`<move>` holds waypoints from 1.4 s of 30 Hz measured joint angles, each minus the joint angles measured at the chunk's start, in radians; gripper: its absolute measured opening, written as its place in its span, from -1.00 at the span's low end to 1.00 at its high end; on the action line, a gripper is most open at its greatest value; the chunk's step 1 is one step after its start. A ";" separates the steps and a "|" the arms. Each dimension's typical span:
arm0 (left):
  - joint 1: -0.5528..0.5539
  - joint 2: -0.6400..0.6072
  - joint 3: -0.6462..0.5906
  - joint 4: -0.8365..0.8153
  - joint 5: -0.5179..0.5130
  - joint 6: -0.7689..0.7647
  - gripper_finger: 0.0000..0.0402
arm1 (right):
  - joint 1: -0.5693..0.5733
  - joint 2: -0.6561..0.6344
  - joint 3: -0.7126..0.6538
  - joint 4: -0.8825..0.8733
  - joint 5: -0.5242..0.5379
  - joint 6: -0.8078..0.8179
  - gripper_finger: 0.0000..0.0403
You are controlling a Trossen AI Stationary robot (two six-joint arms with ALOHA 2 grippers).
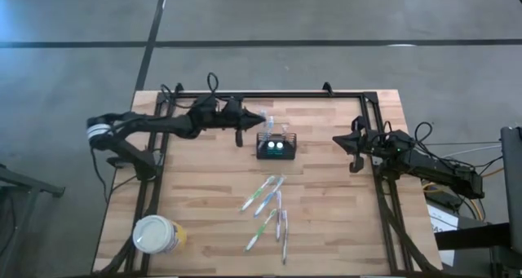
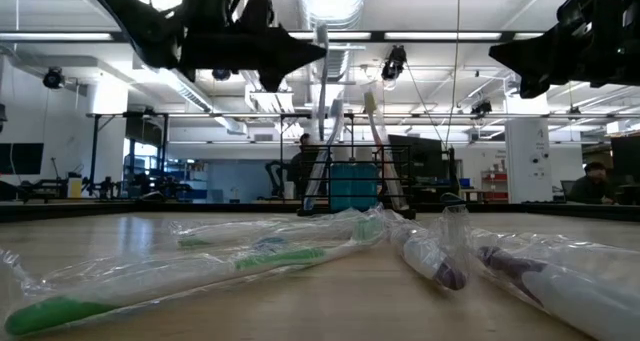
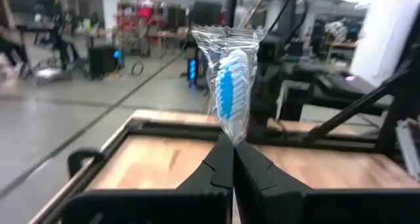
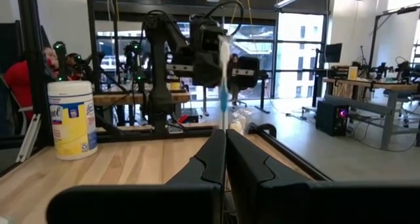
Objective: Pick & Place toothbrushing station
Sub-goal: Put the bottom blue toothbrush into the wire organizer
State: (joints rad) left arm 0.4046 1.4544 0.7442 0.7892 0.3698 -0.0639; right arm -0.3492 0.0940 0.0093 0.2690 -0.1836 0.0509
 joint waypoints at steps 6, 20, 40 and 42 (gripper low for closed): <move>0.006 0.070 0.000 -0.001 0.001 -0.002 -1.00 | 0.000 0.000 0.000 -0.003 -0.001 0.021 -0.96; 0.006 0.152 -0.074 0.083 0.004 0.049 -1.00 | 0.000 0.002 0.000 -0.004 -0.003 0.020 -0.96; 0.007 0.291 -0.101 0.200 0.004 0.080 -1.00 | 0.000 0.000 0.000 -0.003 0.000 0.016 -0.96; 0.007 0.292 -0.101 0.199 0.004 0.078 -1.00 | 0.000 0.000 0.000 -0.003 0.000 0.016 -0.96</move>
State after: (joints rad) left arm 0.4118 1.7462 0.6430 0.9879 0.3740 0.0137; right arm -0.3492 0.0940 0.0093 0.2659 -0.1838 0.0673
